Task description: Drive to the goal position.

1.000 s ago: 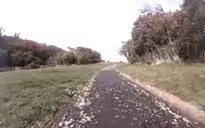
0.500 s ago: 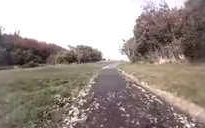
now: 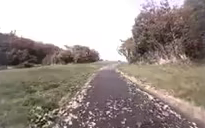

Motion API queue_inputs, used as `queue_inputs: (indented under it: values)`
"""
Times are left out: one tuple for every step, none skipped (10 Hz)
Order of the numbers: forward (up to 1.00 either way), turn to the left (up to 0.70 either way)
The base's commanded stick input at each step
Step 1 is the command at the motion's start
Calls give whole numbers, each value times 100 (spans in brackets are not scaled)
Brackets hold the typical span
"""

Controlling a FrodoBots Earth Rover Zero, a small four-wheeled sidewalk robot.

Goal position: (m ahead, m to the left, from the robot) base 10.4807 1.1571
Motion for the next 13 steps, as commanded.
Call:
queue_inputs:
  values:
    - [100, 0]
    - [100, 0]
    - [100, 0]
    - [100, 0]
    - [100, 0]
    - [100, 0]
    - [100, 0]
    - [100, -8]
    - [100, -30]
    - [100, -18]
    - [100, 0]
    - [100, 0]
    - [100, 0]
